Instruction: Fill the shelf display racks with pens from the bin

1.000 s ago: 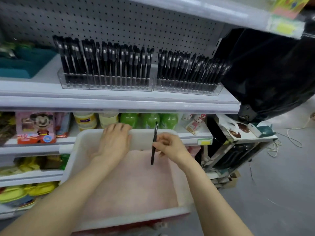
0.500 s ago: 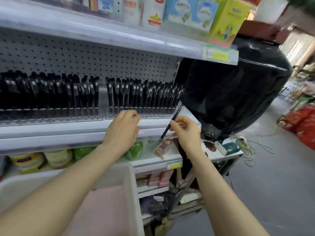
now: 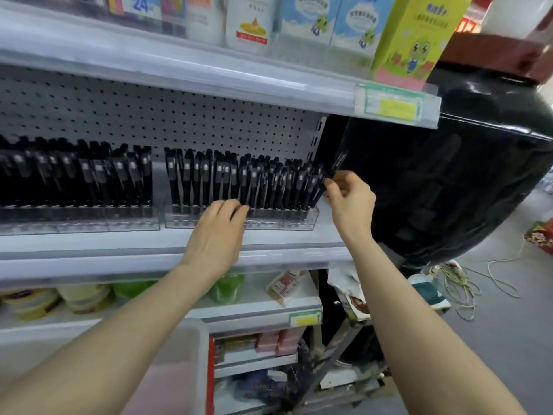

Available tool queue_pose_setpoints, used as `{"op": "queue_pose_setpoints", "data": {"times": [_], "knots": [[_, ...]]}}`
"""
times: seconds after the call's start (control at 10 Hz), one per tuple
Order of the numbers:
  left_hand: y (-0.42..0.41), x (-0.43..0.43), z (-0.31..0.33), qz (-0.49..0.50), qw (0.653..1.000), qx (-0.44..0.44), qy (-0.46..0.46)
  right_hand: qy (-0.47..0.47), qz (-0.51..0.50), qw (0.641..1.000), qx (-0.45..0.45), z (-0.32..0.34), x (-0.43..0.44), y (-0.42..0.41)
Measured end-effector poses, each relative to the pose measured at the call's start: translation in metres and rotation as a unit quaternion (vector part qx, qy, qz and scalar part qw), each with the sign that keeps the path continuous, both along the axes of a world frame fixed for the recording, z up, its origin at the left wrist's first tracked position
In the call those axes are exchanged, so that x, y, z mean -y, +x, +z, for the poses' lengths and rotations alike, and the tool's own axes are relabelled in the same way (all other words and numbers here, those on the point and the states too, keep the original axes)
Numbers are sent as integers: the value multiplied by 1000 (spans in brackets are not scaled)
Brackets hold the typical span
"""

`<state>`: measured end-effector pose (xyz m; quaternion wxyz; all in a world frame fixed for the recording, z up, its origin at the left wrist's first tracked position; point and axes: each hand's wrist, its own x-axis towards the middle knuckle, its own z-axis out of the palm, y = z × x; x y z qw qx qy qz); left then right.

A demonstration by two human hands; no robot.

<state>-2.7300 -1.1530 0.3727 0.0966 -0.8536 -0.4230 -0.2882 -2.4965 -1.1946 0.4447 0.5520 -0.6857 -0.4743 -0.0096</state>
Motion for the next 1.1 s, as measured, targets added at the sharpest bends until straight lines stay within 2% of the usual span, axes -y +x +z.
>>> {"op": "queue_pose_setpoints", "data": {"times": [0.2, 0.4, 0.7, 0.9, 1.0, 1.1], "knots": [[1, 2, -2, 7, 1000, -4, -4, -97, 12, 995, 35, -30, -14, 1], [1, 2, -4, 10, 1000, -9, 2, -97, -16, 992, 81, -37, -17, 1], [2, 3, -5, 14, 1000, -4, 22, -90, -15, 992, 82, -40, -16, 0], [-6, 8, 8, -18, 999, 11, -37, -44, -22, 996, 81, -34, -3, -8], [-16, 13, 16, -40, 997, 21, -58, 0, 1, 991, 131, -29, 8, -20], [-32, 23, 32, -51, 998, 30, -29, 17, 77, 962, 261, -17, 21, -47]]}}
